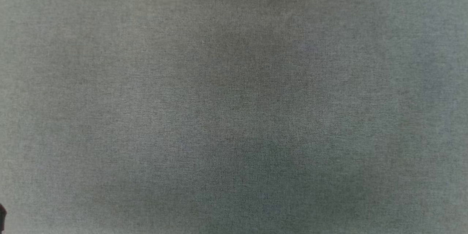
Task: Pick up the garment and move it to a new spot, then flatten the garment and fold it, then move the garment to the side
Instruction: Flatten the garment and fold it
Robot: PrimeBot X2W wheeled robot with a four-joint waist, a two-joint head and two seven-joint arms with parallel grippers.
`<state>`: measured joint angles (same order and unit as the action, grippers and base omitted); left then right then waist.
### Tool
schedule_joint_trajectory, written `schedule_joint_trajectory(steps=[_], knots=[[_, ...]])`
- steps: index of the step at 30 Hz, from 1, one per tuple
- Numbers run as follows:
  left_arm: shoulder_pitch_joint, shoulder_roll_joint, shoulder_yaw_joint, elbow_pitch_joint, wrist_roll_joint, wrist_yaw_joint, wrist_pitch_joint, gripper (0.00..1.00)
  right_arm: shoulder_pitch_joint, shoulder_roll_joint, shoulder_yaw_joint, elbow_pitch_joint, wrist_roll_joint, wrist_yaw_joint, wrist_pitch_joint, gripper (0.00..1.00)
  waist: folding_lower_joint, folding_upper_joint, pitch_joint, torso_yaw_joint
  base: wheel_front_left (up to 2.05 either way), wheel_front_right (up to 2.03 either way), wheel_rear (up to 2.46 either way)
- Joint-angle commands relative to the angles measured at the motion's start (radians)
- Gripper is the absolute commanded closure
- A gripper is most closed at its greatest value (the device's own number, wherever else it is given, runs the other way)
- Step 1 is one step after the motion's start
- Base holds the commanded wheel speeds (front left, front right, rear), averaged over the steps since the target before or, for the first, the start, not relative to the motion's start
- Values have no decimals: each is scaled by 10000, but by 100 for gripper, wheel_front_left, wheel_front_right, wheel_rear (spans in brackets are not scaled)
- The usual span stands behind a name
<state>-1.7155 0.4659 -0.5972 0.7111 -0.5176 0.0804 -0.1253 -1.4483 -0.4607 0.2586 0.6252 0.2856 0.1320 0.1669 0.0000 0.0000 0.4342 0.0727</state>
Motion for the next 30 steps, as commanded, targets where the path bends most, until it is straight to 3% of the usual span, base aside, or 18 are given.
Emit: schedule_joint_trajectory(steps=[1, 4, 8, 13, 17, 24, 30], knots=[[-10, -69, -13, 364, 50, -154, -423, 100, -70, 64, -76, 332, -378, -24, -630, 100, 0, 0, 88, 35, 0, 0, 0], [335, -227, -270, 1126, -42, -767, -610, 100, 43, 375, -34, 1160, -612, -23, -1073, 100, 0, 0, 50, 157, 0, 0, 0], [1406, -413, -834, 2007, -287, -1719, 15, 100, 777, 472, 315, 1925, 90, -24, -724, 100, 0, 0, -118, 306, 0, 0, 0], [2818, -512, -1448, 2135, -1006, -2068, 1097, 100, 1915, 336, 762, 2257, 862, -23, -181, 100, 0, 0, -296, 522, 0, 0, 0], [4393, -438, -1958, 1234, -2426, -2098, 2416, 100, 3153, 127, 1165, 1958, 1776, -23, 248, 100, 0, 0, -497, 654, 0, 0, 0], [6843, 553, -2089, -873, -4470, -2051, 4099, 100, 5424, -444, 1869, 628, 2983, -18, 1376, 100, 0, 0, -927, 773, 0, 0, 0], [8982, 1463, -2287, -3102, -5140, -1169, 5114, 100, 7453, -984, 1910, -1161, 3790, -17, 2457, 100, 0, 0, -1326, 791, 0, 0, 0]])
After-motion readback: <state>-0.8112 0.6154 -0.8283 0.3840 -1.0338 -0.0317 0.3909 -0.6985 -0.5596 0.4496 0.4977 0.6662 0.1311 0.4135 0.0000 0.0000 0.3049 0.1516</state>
